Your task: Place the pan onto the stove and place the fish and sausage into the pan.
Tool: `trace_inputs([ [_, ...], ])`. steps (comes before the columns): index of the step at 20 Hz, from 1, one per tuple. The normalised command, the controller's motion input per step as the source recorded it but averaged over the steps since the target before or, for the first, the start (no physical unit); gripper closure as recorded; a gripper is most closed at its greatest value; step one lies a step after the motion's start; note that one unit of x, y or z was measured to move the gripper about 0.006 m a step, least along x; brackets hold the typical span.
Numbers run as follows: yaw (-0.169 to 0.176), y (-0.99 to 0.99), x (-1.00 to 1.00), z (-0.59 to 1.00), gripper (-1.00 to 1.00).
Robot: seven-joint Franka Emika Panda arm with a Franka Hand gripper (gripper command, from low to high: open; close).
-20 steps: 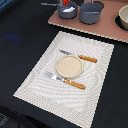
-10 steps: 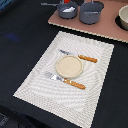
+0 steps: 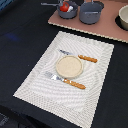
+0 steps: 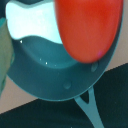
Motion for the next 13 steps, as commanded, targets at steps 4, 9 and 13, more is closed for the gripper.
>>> trace_inputs([
  [4,-0.077,0.04,0.1,1.0,-1.0],
  [9,-0.09,0.01,0.03,0.98,-1.0],
  [13,-0.034,0.1,0.0,0.46,-1.0],
])
